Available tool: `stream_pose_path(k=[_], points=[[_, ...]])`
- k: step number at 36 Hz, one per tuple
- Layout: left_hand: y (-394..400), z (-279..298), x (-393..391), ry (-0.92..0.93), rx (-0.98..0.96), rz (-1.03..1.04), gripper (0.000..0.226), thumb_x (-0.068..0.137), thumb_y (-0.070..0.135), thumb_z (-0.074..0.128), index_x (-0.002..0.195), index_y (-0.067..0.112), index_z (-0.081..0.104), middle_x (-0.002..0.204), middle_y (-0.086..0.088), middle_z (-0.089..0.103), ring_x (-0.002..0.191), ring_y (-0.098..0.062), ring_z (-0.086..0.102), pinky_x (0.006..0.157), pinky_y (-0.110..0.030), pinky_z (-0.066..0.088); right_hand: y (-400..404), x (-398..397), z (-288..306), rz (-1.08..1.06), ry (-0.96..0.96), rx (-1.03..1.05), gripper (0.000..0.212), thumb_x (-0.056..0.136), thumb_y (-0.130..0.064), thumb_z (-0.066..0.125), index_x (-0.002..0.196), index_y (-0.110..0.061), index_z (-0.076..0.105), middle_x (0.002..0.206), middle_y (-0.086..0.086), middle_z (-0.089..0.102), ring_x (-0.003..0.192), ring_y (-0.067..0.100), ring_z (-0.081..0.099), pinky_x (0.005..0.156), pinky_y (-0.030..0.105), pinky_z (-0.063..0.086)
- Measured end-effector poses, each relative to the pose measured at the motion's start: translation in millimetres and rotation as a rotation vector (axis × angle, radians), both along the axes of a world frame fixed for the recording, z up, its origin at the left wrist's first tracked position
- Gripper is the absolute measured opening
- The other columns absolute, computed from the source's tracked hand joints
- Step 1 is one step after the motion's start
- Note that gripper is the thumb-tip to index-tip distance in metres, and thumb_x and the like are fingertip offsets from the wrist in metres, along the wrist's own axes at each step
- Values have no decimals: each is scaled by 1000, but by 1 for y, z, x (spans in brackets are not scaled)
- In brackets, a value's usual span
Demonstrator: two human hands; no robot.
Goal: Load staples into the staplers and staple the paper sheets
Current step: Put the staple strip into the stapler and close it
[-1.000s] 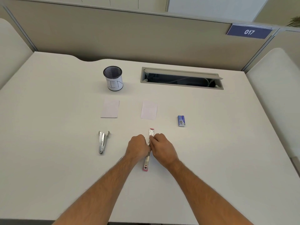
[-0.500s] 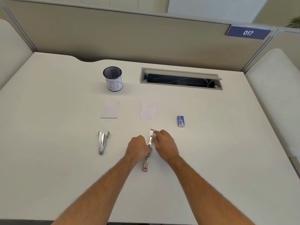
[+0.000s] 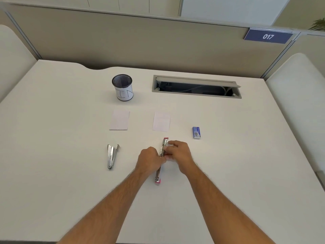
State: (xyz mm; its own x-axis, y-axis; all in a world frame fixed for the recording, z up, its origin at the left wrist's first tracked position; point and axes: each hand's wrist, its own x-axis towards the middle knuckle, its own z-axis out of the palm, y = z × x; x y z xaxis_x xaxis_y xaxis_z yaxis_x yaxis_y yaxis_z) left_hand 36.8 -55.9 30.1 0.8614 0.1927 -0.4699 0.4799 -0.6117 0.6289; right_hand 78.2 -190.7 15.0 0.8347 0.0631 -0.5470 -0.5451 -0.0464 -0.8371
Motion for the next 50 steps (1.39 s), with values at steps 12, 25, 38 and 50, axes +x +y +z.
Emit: stream_pose_path(k=[12, 25, 38, 50], points=[[2, 20, 9, 35, -288, 29, 25, 80, 21, 67, 98, 5, 60, 78, -11, 76, 59, -20, 74, 54, -34, 60, -10, 5, 6, -20, -83, 249, 42, 92, 4, 68, 132, -7, 62, 94, 20, 75, 74, 26, 69, 72, 33, 58], [32, 35, 31, -145, -466, 79, 13, 88, 6, 77, 95, 0, 68, 78, -19, 75, 65, -22, 74, 67, -34, 64, -25, 4, 7, 100, -172, 159, 46, 95, -2, 67, 139, -15, 62, 84, 7, 71, 77, 21, 66, 82, 34, 55], [38, 27, 32, -253, -343, -215, 54, 94, 6, 72, 144, 14, 55, 89, -4, 73, 74, -21, 75, 81, -35, 64, -25, -9, 20, 327, -339, -134, 35, 86, -16, 78, 120, -26, 75, 104, 3, 77, 88, 19, 67, 83, 32, 59], [44, 22, 36, -279, -40, -434, 40, 89, 11, 76, 127, 15, 65, 93, 4, 69, 92, -22, 67, 92, -41, 55, -21, -6, 31, 571, -712, -697, 39, 98, -12, 63, 137, -12, 63, 119, 4, 70, 113, 24, 57, 97, 33, 44]])
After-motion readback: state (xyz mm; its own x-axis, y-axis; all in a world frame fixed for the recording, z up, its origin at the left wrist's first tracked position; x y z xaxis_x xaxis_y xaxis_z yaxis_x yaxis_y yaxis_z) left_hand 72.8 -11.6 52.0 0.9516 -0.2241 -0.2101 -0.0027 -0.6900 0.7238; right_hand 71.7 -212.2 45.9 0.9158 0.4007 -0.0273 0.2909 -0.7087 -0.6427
